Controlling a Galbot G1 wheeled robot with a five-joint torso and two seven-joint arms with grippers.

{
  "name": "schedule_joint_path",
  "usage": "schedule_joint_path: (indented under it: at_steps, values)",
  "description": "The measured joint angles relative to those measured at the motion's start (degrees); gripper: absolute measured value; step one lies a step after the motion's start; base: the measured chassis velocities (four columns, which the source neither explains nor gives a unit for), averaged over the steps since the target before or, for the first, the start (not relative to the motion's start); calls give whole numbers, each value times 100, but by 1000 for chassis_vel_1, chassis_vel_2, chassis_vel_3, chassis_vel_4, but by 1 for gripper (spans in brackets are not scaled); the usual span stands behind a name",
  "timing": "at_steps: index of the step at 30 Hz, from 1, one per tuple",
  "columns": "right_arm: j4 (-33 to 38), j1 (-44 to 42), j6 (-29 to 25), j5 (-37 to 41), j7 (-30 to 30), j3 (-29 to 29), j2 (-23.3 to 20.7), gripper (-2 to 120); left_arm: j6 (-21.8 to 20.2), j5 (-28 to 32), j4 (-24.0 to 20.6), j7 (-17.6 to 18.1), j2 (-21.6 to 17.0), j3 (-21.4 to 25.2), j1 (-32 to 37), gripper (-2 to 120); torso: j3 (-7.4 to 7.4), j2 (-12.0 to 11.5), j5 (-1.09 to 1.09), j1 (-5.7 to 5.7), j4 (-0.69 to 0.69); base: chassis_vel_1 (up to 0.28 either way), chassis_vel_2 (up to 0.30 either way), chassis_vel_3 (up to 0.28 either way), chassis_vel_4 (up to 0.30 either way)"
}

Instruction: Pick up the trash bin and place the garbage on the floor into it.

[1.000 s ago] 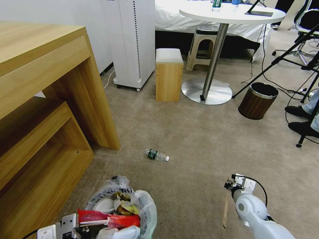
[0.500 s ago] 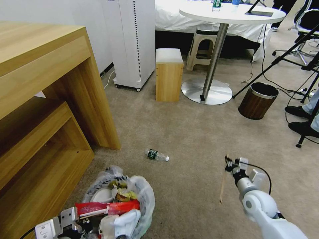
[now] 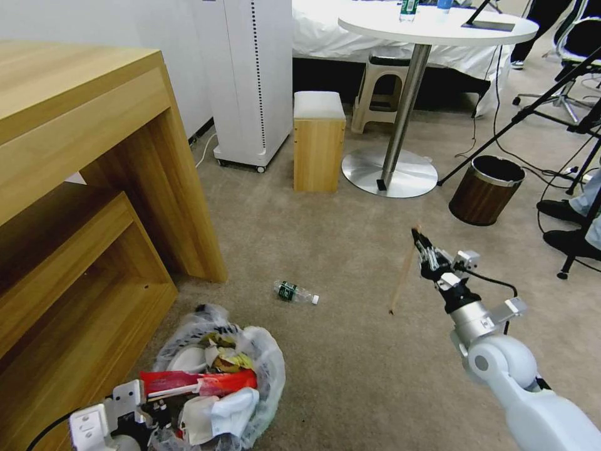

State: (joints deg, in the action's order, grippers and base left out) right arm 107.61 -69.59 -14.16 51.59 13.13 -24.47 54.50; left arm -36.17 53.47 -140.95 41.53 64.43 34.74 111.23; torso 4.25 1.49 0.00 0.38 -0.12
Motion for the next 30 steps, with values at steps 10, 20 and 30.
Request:
schedule_joint_path:
  at_steps: [10,20,30]
  values:
    - [71,380,85,101,-115,251,0,0,53,153,226,16,-232,-163,-357,0,0,0,0,0,-1,0,0,0,0]
    - [-228,819,85,112,-113,595,41,0,29,597,512,-39,-596,-272,-925,0,0,0,-1,0,0,0,0,0,0]
    - [-530,1072,46,121,-124,792,126,0,59,1382,703,278,-1091,-330,-1569,0,0,0,1,0,-1,0,0,0,0]
